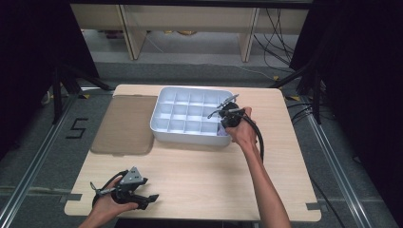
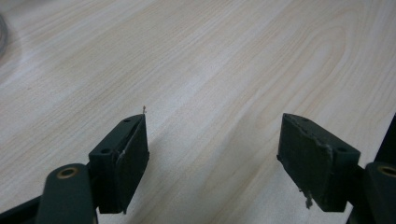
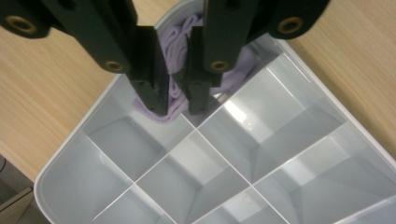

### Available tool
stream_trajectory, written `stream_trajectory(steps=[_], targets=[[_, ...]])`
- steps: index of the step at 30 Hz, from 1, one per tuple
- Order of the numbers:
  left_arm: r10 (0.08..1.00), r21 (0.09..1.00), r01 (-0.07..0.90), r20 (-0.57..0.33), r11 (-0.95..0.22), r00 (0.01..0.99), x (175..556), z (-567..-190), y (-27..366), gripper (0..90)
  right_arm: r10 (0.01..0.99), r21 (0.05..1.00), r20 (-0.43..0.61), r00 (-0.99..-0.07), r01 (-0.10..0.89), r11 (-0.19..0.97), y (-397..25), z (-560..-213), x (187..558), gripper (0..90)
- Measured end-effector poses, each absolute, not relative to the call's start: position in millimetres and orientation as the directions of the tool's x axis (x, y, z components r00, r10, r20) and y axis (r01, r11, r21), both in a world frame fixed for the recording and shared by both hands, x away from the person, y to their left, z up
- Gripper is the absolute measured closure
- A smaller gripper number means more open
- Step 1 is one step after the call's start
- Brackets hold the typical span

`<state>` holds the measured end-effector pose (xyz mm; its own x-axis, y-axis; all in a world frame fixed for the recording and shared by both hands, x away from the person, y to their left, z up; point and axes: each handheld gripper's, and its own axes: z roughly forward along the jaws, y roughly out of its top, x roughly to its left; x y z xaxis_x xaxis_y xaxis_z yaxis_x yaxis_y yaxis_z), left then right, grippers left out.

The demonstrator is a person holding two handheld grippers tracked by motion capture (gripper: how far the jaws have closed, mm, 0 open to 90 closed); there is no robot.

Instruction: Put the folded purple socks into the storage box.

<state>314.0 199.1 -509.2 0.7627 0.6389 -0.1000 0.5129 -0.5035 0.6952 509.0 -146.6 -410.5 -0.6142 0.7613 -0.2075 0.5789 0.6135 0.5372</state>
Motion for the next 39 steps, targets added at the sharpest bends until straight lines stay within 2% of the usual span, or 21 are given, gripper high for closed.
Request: stream_trajectory(steps=[6,8,11,13,14,19,26,30,39], targets=[[0.636,0.697,0.516,-0.110,-0.499,0.764,314,-509,199,23.9,0.774,0.480,-0.181,-0.607,0.632,0.608,-143,-430,516,86.0],[0.627,0.696,0.501,-0.093,-0.515,0.773,314,-509,200,23.9,0.774,0.468,-0.171,-0.609,0.641,0.608,-142,-434,517,86.2],[0.633,0.699,0.516,-0.115,-0.496,0.765,313,-510,198,23.9,0.756,0.454,-0.179,-0.629,0.629,0.631,-139,-439,520,86.2],[0.624,0.694,0.498,-0.088,-0.520,0.776,314,-509,199,23.9,0.757,0.439,-0.166,-0.632,0.639,0.631,-135,-444,521,86.2],[0.628,0.700,0.507,-0.107,-0.503,0.771,313,-509,198,23.9,0.753,0.433,-0.160,-0.638,0.640,0.635,-134,-447,521,86.1],[0.633,0.702,0.510,-0.109,-0.497,0.766,313,-509,199,23.9,0.759,0.443,-0.130,-0.637,0.648,0.620,-135,-449,521,85.8],[0.625,0.699,0.499,-0.096,-0.511,0.775,314,-508,200,23.9,0.796,0.532,-0.086,-0.599,0.648,0.545,-148,-429,515,77.8],[0.630,0.699,0.501,-0.093,-0.510,0.771,314,-507,200,23.9,0.802,0.613,-0.083,-0.591,0.604,0.509,-160,-412,508,73.7],[0.630,0.701,0.497,-0.087,-0.512,0.772,315,-507,201,23.9,0.802,0.662,-0.017,-0.597,0.594,0.456,-165,-406,494,69.4]])
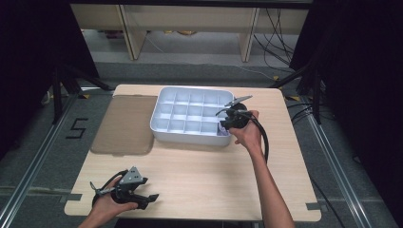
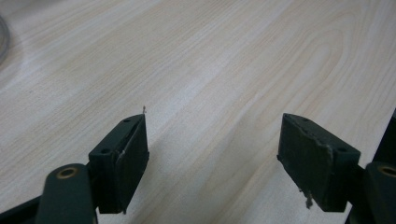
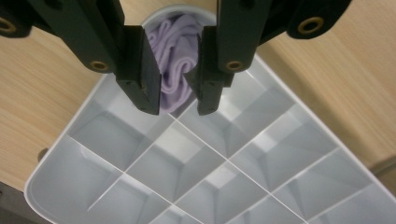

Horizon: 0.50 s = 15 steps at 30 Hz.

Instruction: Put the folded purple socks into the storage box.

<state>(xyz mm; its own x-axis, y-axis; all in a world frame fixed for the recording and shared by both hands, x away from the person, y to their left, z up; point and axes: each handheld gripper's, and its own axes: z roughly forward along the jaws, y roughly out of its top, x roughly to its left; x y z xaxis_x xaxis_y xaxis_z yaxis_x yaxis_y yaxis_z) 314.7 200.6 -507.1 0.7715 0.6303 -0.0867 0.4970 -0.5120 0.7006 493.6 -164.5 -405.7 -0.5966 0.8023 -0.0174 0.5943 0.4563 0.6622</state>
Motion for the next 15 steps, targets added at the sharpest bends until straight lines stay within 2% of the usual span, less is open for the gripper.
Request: stream_trajectory(steps=[6,7,8,10,11,12,15], targets=[[0.624,0.705,0.493,-0.093,-0.509,0.776,314,-507,200,23.9,0.792,0.699,0.006,-0.611,0.569,0.434,-164,-405,480,66.3],[0.625,0.706,0.493,-0.092,-0.508,0.776,314,-507,200,23.9,0.788,0.720,-0.006,-0.616,0.544,0.431,-164,-405,479,65.0],[0.625,0.707,0.492,-0.091,-0.508,0.775,314,-507,200,23.9,0.791,0.707,0.019,-0.611,0.568,0.421,-164,-403,476,63.4],[0.627,0.710,0.490,-0.088,-0.506,0.774,315,-506,200,23.7,0.783,0.718,0.020,-0.621,0.554,0.421,-165,-402,472,61.2],[0.627,0.712,0.489,-0.086,-0.505,0.774,315,-506,200,23.6,0.787,0.750,0.014,-0.617,0.527,0.399,-164,-405,470,60.3],[0.629,0.714,0.488,-0.086,-0.502,0.772,315,-506,201,23.5,0.777,0.730,0.015,-0.629,0.537,0.421,-165,-402,467,59.4],[0.648,0.720,0.505,-0.101,-0.476,0.755,315,-507,201,23.3,0.775,0.753,0.027,-0.631,0.522,0.400,-164,-401,454,55.7]])
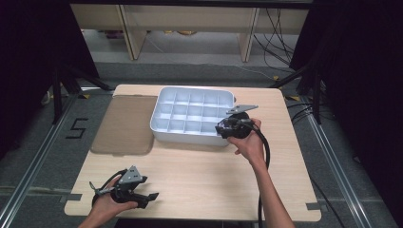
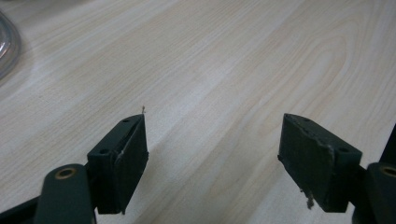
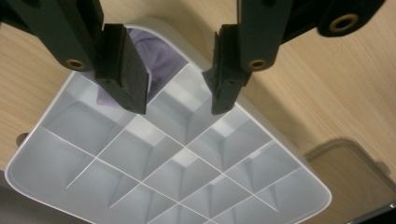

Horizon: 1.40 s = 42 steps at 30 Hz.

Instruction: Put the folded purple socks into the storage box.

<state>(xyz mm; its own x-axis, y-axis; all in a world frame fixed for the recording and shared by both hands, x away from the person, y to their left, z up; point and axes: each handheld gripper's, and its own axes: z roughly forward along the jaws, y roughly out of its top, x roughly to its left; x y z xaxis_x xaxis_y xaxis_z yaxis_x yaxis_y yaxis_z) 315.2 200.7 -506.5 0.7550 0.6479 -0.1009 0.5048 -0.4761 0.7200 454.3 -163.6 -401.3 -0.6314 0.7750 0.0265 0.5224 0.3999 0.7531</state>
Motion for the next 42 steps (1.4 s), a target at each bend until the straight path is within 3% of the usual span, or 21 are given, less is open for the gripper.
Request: stream_trajectory(steps=[12,42], targets=[[0.647,0.721,0.496,-0.086,-0.484,0.757,316,-505,202,23.1,0.751,0.800,0.044,-0.659,0.473,0.369,-151,-413,427,46.1],[0.650,0.736,0.496,-0.101,-0.460,0.753,315,-504,203,22.9,0.755,0.795,0.103,-0.648,0.510,0.329,-141,-419,396,30.1]])
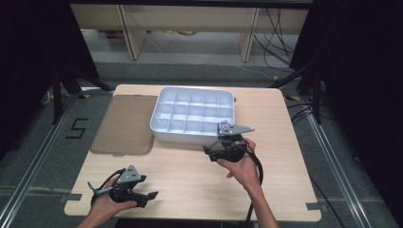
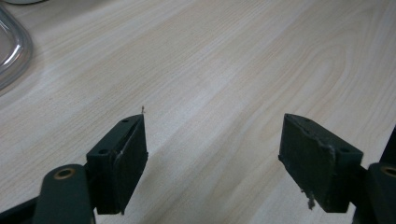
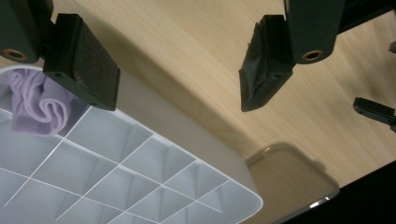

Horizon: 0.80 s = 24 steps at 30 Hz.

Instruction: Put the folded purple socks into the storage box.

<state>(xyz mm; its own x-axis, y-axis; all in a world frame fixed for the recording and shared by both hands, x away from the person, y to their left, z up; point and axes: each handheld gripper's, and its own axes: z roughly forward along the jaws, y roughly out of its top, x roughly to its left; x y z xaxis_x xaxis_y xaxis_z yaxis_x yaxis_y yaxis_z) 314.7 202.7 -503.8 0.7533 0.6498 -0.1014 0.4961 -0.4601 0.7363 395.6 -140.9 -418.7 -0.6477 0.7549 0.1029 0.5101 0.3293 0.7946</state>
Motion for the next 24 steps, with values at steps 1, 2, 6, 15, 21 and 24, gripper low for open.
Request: stream_trajectory(steps=[1,2,6,15,21,24], targets=[[0.647,0.736,0.494,-0.100,-0.463,0.756,315,-504,203,22.8,0.751,0.799,0.113,-0.650,0.509,0.320,-141,-419,395,29.6],[0.647,0.731,0.489,-0.087,-0.475,0.758,315,-503,203,22.8,0.749,0.796,0.101,-0.655,0.505,0.334,-141,-419,393,28.4],[0.645,0.730,0.489,-0.087,-0.477,0.759,315,-503,204,22.8,0.744,0.792,0.092,-0.662,0.501,0.348,-140,-424,390,26.5],[0.639,0.728,0.491,-0.093,-0.480,0.763,314,-503,203,22.4,0.740,0.789,0.086,-0.667,0.499,0.358,-135,-426,384,20.8],[0.639,0.730,0.489,-0.093,-0.478,0.763,314,-503,203,22.1,0.730,0.797,0.086,-0.678,0.486,0.358,-133,-429,379,18.7],[0.638,0.731,0.486,-0.091,-0.479,0.765,314,-503,202,21.9,0.727,0.782,0.082,-0.682,0.496,0.377,-132,-434,377,17.7]])
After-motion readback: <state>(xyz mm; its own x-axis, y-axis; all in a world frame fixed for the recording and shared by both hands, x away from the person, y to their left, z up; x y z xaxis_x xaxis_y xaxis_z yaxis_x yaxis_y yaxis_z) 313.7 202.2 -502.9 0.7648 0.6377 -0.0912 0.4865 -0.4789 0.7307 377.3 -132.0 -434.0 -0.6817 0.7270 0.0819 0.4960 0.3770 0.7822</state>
